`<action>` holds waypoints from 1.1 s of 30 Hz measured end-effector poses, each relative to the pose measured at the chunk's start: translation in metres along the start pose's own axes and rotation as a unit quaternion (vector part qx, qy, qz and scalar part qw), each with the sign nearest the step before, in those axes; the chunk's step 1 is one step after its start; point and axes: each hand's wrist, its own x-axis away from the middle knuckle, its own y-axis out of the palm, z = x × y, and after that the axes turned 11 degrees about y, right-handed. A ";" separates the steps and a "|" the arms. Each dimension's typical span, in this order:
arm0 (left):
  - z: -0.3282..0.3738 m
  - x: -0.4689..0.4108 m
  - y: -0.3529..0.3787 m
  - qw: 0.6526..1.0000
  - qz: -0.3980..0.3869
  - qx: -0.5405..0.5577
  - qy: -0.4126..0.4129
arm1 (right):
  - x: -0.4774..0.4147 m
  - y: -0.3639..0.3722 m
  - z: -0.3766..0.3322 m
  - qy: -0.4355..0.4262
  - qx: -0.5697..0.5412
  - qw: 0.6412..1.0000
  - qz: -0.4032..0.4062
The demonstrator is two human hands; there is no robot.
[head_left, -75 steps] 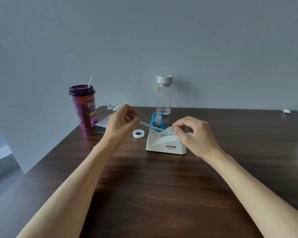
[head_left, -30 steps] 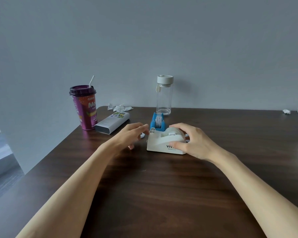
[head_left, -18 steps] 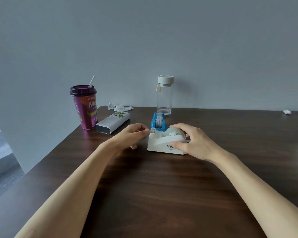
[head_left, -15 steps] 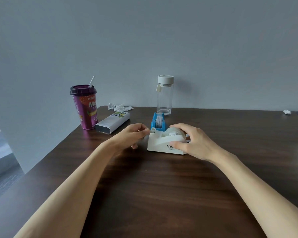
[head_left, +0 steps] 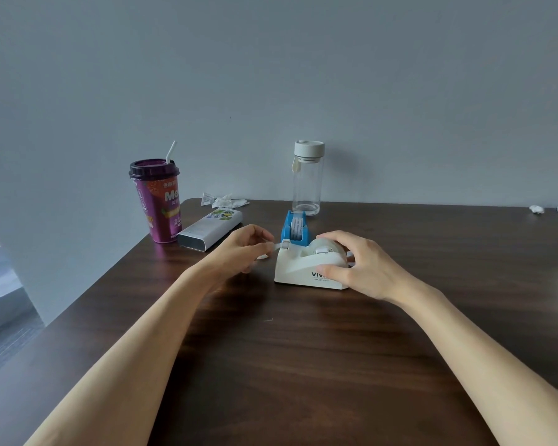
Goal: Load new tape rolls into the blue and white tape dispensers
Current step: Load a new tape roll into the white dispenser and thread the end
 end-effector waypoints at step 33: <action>-0.006 -0.003 0.015 0.959 -0.092 -0.267 0.020 | 0.005 -0.008 -0.006 0.022 0.013 0.999 -0.019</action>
